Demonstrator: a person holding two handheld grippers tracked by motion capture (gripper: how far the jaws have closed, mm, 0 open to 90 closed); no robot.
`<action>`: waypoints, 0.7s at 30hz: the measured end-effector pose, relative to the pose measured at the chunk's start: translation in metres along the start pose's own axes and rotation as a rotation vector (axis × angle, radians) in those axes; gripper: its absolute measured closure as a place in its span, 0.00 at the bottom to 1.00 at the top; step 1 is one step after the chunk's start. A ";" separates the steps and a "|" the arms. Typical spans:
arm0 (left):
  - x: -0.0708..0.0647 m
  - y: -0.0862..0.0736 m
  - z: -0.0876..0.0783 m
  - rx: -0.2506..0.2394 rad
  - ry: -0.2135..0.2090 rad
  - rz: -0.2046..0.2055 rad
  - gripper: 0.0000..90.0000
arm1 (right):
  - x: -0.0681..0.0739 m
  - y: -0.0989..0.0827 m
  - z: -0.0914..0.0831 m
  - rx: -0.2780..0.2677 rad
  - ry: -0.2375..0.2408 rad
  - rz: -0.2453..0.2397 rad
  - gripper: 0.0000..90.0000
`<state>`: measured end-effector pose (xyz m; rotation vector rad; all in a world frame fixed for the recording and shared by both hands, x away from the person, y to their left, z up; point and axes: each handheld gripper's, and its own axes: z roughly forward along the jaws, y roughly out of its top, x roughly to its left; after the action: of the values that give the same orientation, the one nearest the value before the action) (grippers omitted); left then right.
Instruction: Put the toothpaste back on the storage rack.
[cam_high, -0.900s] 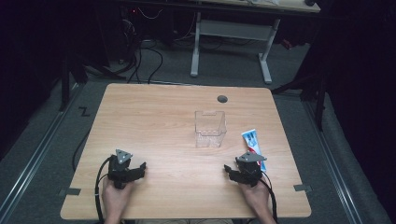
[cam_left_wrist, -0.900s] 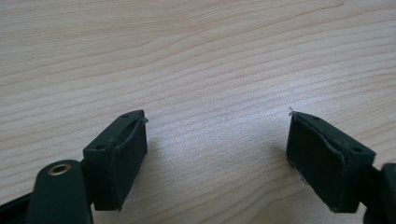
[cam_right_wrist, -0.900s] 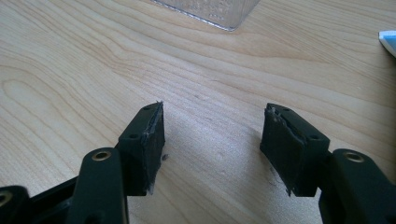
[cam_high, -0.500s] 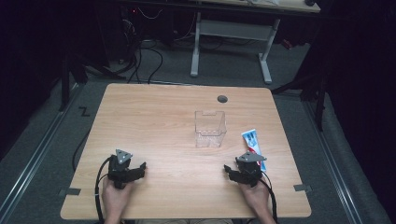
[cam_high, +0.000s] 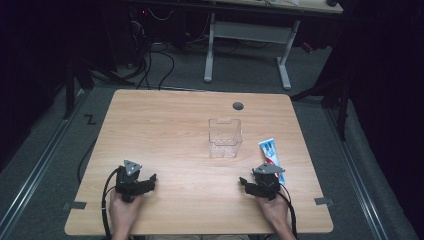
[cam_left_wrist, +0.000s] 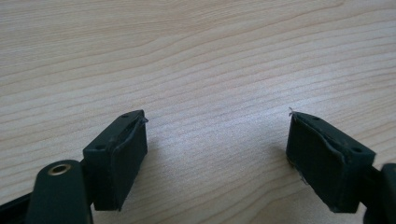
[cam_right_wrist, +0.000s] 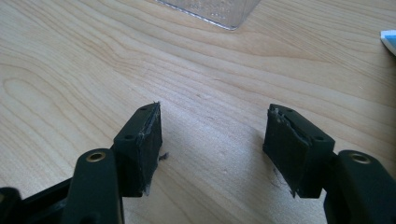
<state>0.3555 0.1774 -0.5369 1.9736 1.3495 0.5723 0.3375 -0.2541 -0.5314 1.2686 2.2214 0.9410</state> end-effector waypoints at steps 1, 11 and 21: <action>0.000 0.000 0.000 0.000 0.000 0.000 0.23 | 0.001 0.000 0.000 -0.001 0.001 -0.006 0.41; 0.000 0.000 0.000 0.000 0.001 -0.001 0.23 | 0.001 0.000 0.000 0.001 0.000 0.004 0.40; 0.000 0.000 0.000 -0.001 0.001 -0.001 0.23 | 0.002 0.000 0.000 0.004 -0.011 0.012 0.38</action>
<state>0.3555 0.1774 -0.5370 1.9715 1.3505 0.5738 0.3366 -0.2518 -0.5314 1.2879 2.2112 0.9323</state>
